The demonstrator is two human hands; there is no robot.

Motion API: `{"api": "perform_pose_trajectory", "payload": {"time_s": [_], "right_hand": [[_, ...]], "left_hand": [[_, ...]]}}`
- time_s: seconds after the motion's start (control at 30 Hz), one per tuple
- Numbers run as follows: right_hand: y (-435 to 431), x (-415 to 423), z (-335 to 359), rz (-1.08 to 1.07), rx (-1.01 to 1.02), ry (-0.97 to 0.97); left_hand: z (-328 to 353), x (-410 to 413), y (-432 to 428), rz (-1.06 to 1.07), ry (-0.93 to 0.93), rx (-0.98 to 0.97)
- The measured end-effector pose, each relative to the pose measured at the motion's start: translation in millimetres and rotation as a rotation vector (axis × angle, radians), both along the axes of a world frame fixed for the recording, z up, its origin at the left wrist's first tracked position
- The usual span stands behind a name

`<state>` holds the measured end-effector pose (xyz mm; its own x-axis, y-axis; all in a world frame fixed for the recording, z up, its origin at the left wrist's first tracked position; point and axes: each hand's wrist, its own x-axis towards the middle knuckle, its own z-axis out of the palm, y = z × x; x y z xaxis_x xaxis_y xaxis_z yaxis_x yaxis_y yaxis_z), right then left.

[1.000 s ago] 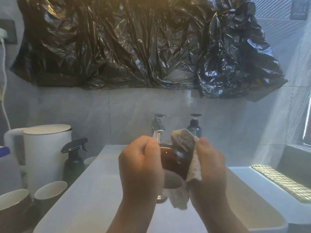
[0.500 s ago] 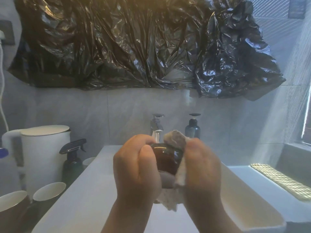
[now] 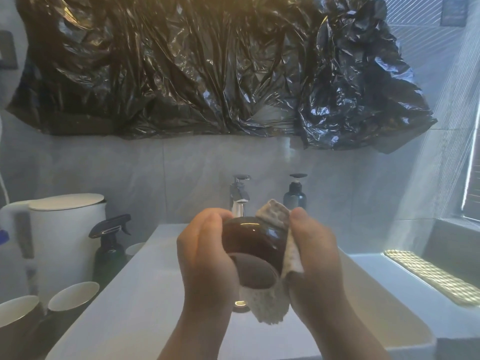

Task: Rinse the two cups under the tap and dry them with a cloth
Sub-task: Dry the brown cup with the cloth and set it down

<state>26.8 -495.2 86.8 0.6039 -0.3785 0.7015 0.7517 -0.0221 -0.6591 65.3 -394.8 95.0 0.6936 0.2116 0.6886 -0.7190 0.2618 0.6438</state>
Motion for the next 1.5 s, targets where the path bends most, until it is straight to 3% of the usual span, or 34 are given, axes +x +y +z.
{"api": "perform_pose_trajectory", "payload": {"time_s": [0.17,0.3,0.4,0.47,0.57,0.73,0.87,0.93,1.0,1.13,1.2,1.3,1.4,1.5], "right_hand": [[-8.6,1.4,2.4,-0.047,-0.142,0.06],[-3.1,1.5,-0.3,-0.032,-0.169,0.002],[0.7,2.3,-1.3,-0.172,-0.213,-0.025],[-1.7,3.2,-0.8,-0.227,-0.167,0.001],[-6.3,1.9,4.3,-0.151,-0.078,0.071],[-5.7,-4.7,16.0,0.028,0.013,0.13],[3.0,-1.3,4.3,-0.382,-0.363,0.086],[6.5,-2.2,0.5,-0.512,-0.419,0.045],[9.2,-5.5,5.5,-0.444,-0.304,0.084],[-1.2,-0.8,12.5,-0.059,-0.028,0.246],[-3.4,1.3,12.3,0.024,-0.01,0.257],[1.8,4.5,8.8,-0.027,-0.078,0.187],[4.4,6.9,5.6,-0.03,-0.07,0.169],[0.7,2.8,9.4,0.046,-0.03,0.211]], "left_hand": [[-6.8,5.4,3.4,0.021,-0.137,0.273],[-3.7,2.3,-0.7,0.072,0.009,0.056],[-1.3,7.1,-3.5,-0.089,0.231,-0.157],[0.7,8.1,-4.1,-0.159,0.281,-0.152],[2.2,4.4,-1.9,-0.079,0.076,0.049],[-1.5,2.3,2.2,-0.005,-0.082,0.115],[-5.3,3.4,1.7,0.157,-0.065,0.101],[-5.7,0.6,0.4,0.233,-0.096,0.16],[-3.7,-1.4,-0.1,0.2,-0.065,0.138],[-0.1,3.2,-1.9,0.035,0.101,0.072],[-3.6,11.0,-4.7,-0.108,0.271,-0.054],[-8.1,23.2,-5.0,-0.393,0.509,-0.268],[-8.6,25.1,-3.4,-0.371,0.491,-0.247],[-2.2,13.1,-1.0,-0.158,0.246,-0.102]]}}
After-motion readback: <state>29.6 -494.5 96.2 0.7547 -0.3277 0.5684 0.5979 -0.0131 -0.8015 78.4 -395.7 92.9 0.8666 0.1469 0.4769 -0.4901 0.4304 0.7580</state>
